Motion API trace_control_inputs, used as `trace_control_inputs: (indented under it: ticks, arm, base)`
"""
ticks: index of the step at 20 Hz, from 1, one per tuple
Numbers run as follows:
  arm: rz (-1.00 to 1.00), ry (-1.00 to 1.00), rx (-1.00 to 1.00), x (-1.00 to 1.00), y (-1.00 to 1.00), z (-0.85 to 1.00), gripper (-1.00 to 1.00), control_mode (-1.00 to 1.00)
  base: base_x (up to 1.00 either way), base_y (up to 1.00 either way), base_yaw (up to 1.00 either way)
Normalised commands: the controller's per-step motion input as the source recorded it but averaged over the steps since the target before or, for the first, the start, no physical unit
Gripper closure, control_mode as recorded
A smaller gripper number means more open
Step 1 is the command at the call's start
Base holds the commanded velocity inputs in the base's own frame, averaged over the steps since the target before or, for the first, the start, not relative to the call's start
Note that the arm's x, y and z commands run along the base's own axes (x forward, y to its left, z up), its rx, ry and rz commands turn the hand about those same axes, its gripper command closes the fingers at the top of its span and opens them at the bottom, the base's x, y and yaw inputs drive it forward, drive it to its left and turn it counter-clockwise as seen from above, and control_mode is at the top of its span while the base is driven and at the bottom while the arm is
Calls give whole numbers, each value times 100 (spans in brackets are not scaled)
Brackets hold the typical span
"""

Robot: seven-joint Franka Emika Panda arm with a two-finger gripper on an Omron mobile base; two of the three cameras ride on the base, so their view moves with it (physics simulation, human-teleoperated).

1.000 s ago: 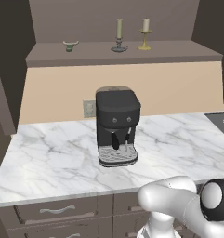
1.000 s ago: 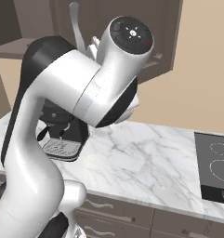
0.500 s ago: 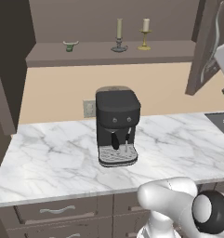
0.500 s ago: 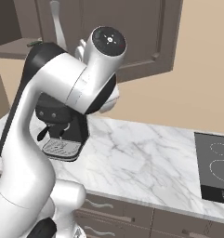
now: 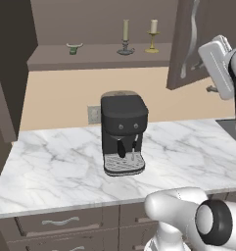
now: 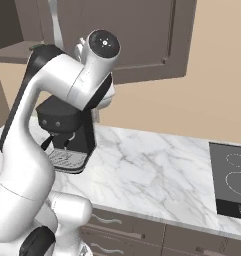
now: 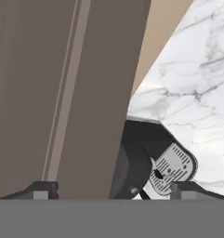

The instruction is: Pick the candle and candle from the dining table and place them in the open cabinet. Close the cabinet after placing the objects.

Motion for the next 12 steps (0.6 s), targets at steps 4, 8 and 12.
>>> trace_control_inputs:
  ticks: [4,8,12]
  arm:
    - [0,0,1,70,31,-1,-100,-100]
    - [0,0,0,72,27,-4,-100,-100]
    - [0,0,0,74,22,-3,-100,-100]
  base:
    - [0,0,0]
    - [0,0,0]
    - [0,0,0]
